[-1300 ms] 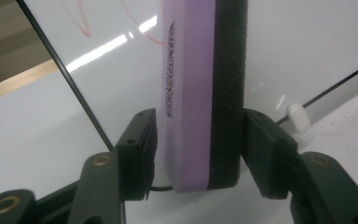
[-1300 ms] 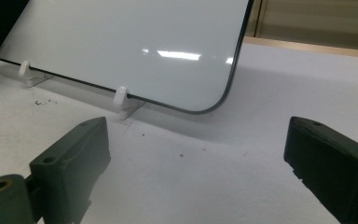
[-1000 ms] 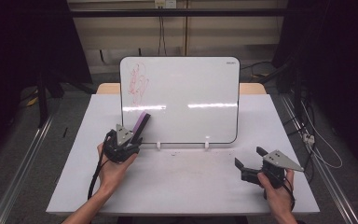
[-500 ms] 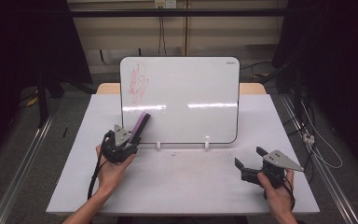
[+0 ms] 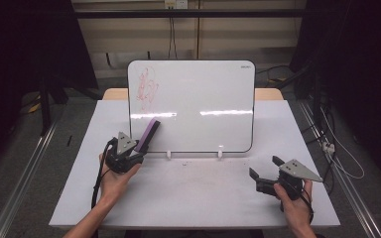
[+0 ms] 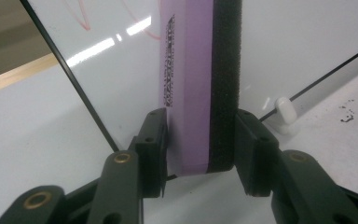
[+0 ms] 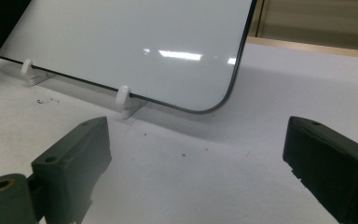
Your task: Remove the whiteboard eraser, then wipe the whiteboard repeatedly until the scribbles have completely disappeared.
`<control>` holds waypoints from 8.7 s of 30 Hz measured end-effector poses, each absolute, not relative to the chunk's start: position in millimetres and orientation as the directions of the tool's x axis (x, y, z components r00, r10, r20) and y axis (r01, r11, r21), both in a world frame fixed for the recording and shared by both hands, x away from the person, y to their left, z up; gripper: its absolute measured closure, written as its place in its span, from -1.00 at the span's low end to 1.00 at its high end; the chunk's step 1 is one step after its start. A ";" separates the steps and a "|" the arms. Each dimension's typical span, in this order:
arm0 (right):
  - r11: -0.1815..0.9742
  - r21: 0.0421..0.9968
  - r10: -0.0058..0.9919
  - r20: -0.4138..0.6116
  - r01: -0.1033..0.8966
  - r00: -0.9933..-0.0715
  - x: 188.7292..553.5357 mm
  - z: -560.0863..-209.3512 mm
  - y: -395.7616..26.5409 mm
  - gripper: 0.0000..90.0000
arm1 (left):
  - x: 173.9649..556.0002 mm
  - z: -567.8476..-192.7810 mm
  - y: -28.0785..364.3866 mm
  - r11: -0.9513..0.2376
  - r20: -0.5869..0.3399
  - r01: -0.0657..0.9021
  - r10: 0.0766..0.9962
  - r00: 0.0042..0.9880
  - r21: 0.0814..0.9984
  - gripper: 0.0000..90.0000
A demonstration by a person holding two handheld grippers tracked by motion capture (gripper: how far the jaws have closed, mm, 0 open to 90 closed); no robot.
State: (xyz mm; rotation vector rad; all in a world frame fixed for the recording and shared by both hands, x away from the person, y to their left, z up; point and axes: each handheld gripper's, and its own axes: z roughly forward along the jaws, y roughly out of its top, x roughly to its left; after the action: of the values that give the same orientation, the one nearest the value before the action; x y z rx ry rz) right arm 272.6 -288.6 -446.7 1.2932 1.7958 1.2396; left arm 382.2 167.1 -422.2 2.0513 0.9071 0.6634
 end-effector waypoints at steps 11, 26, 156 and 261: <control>0.090 0.922 0.935 0.052 0.377 -0.352 272.4 -446.6 -289.0 -0.84 | 375.3 -417.7 166.3 -0.457 0.206 0.331 0.791 0.577 0.825 0.46; 0.087 0.911 0.908 0.094 0.403 -0.408 275.0 -445.9 -281.0 -0.79 | 354.9 -411.0 148.9 -0.506 0.284 0.235 0.745 0.604 0.830 0.47; 0.971 0.137 0.143 0.327 0.196 -0.934 418.8 -385.2 -97.3 -0.13 | 290.1 -431.9 54.7 -0.811 0.700 -0.370 0.067 0.711 0.454 0.43; 0.720 0.685 0.560 -0.474 0.116 -0.679 507.1 -294.5 -6.5 -0.10 | 315.1 -426.0 206.6 -0.263 -0.096 0.442 0.762 0.641 0.857 -0.92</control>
State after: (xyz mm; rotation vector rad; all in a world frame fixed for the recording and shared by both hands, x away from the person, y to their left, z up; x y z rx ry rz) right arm 507.1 -6.5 -294.5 0.5101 2.2264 0.8252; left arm 315.1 206.6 -426.0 1.9045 0.9515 0.4200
